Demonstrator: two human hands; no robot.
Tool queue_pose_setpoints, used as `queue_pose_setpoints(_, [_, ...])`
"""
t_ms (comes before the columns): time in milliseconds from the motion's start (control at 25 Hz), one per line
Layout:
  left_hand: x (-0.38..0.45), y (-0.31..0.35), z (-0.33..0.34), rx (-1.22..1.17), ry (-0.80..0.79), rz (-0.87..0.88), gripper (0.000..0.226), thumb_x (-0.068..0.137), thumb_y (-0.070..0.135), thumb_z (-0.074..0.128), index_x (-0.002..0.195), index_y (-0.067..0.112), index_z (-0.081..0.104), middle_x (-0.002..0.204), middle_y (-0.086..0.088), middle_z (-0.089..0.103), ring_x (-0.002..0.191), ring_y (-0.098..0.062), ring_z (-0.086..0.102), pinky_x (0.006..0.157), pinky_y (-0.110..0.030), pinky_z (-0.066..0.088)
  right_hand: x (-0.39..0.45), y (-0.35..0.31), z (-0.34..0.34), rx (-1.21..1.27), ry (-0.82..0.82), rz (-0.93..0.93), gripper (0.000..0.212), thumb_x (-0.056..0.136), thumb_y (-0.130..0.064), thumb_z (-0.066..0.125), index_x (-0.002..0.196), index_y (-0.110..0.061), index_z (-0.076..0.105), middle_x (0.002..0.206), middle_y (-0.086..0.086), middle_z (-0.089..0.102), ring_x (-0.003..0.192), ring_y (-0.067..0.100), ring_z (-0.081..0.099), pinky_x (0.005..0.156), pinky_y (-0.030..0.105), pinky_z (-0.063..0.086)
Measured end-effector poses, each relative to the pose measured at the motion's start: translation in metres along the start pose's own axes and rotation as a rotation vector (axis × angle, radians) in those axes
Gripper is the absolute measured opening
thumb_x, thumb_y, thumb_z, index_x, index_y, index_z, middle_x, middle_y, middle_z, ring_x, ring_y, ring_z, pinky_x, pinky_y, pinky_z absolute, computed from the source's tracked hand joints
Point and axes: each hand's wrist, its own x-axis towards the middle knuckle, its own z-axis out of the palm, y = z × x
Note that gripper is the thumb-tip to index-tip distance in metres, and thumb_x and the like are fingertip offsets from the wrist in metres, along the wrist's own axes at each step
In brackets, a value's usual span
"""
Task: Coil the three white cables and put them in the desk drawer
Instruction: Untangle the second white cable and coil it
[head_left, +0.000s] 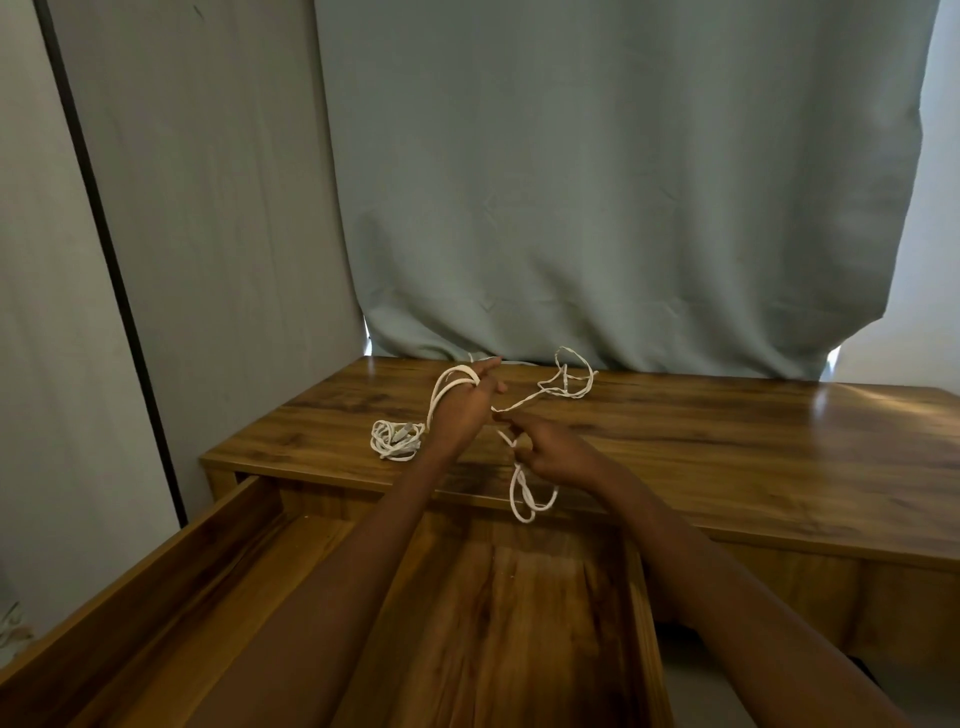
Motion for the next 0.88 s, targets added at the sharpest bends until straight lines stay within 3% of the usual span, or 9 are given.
queue_pose_setpoints(120, [-0.007, -0.01, -0.007, 0.384, -0.014, 0.104, 0.033, 0.091, 0.023, 0.058, 0.122, 0.02, 0.07, 0.108, -0.003, 0.072, 0.105, -0.023, 0.063, 0.092, -0.035, 0.049, -0.004, 0.009, -0.003, 0.184, 0.068, 0.027, 0.063, 0.091, -0.017, 0.071, 0.149, -0.026, 0.046, 0.126, -0.005, 0.065, 0.108, 0.01, 0.062, 0.091, 0.03, 0.051])
queue_pose_setpoints(200, [-0.006, -0.015, -0.01, 0.621, -0.078, 0.126, 0.029, 0.095, 0.027, 0.053, 0.111, 0.01, 0.07, 0.107, -0.012, 0.069, 0.104, -0.029, 0.062, 0.087, -0.036, 0.048, -0.008, 0.012, -0.007, 0.237, 0.128, 0.012, 0.059, 0.09, -0.023, 0.074, 0.144, -0.028, 0.052, 0.118, -0.01, 0.068, 0.103, 0.004, 0.065, 0.087, 0.024, 0.051])
queue_pose_setpoints(280, [-0.007, -0.02, -0.015, 0.764, -0.206, 0.182, 0.028, 0.096, 0.029, 0.05, 0.109, 0.012, 0.069, 0.106, -0.011, 0.068, 0.103, -0.028, 0.062, 0.085, -0.034, 0.047, -0.012, 0.015, -0.011, 0.247, 0.217, 0.007, 0.045, 0.091, -0.025, 0.073, 0.135, -0.029, 0.061, 0.102, -0.015, 0.071, 0.09, -0.002, 0.068, 0.079, 0.016, 0.05])
queue_pose_setpoints(360, [-0.01, -0.023, -0.024, 0.801, -0.334, 0.256, 0.029, 0.097, 0.028, 0.051, 0.12, 0.022, 0.067, 0.117, -0.006, 0.066, 0.11, -0.023, 0.059, 0.091, -0.03, 0.044, -0.016, 0.019, -0.018, 0.214, 0.314, 0.031, 0.026, 0.094, -0.029, 0.069, 0.12, -0.026, 0.071, 0.086, -0.016, 0.072, 0.078, -0.005, 0.067, 0.069, 0.01, 0.045])
queue_pose_setpoints(440, [-0.015, -0.025, -0.031, 0.809, -0.391, 0.348, 0.027, 0.098, 0.025, 0.052, 0.121, 0.02, 0.066, 0.119, -0.004, 0.065, 0.111, -0.02, 0.058, 0.09, -0.026, 0.04, -0.021, 0.025, -0.023, 0.169, 0.411, 0.083, 0.016, 0.095, -0.035, 0.066, 0.102, -0.024, 0.076, 0.072, -0.012, 0.07, 0.063, 0.0, 0.064, 0.059, 0.014, 0.041])
queue_pose_setpoints(600, [-0.023, -0.036, -0.035, 0.855, -0.437, 0.423, 0.028, 0.102, 0.033, 0.047, 0.116, 0.019, 0.066, 0.108, -0.004, 0.066, 0.1, -0.02, 0.06, 0.083, -0.031, 0.043, -0.026, 0.041, -0.026, 0.214, 0.603, 0.196, 0.036, 0.096, -0.047, 0.062, 0.083, -0.017, 0.079, 0.06, 0.0, 0.066, 0.054, 0.015, 0.055, 0.056, 0.03, 0.036])
queue_pose_setpoints(720, [-0.022, -0.05, -0.04, 0.848, -0.468, 0.383, 0.03, 0.103, 0.04, 0.044, 0.101, 0.021, 0.067, 0.084, 0.004, 0.061, 0.081, -0.015, 0.057, 0.071, -0.033, 0.043, -0.029, 0.049, -0.036, 0.447, 0.731, 0.386, 0.065, 0.096, -0.056, 0.056, 0.06, -0.003, 0.061, 0.052, 0.005, 0.046, 0.05, 0.014, 0.039, 0.055, 0.03, 0.031])
queue_pose_setpoints(800, [-0.021, -0.054, -0.044, 0.778, -0.502, 0.345, 0.031, 0.102, 0.041, 0.045, 0.093, 0.021, 0.067, 0.074, 0.009, 0.057, 0.072, -0.009, 0.055, 0.066, -0.033, 0.045, -0.032, 0.051, -0.04, 0.679, 0.745, 0.54, 0.064, 0.097, -0.061, 0.049, 0.058, -0.011, 0.052, 0.055, 0.003, 0.047, 0.052, 0.014, 0.04, 0.055, 0.029, 0.033])
queue_pose_setpoints(880, [-0.022, -0.051, -0.044, 0.757, -0.537, 0.349, 0.026, 0.101, 0.04, 0.049, 0.095, 0.024, 0.068, 0.079, 0.008, 0.061, 0.077, -0.007, 0.057, 0.068, -0.031, 0.046, -0.033, 0.05, -0.04, 0.864, 0.765, 0.625, 0.06, 0.096, -0.065, 0.047, 0.06, -0.017, 0.049, 0.057, 0.0, 0.045, 0.052, 0.012, 0.038, 0.055, 0.029, 0.033])
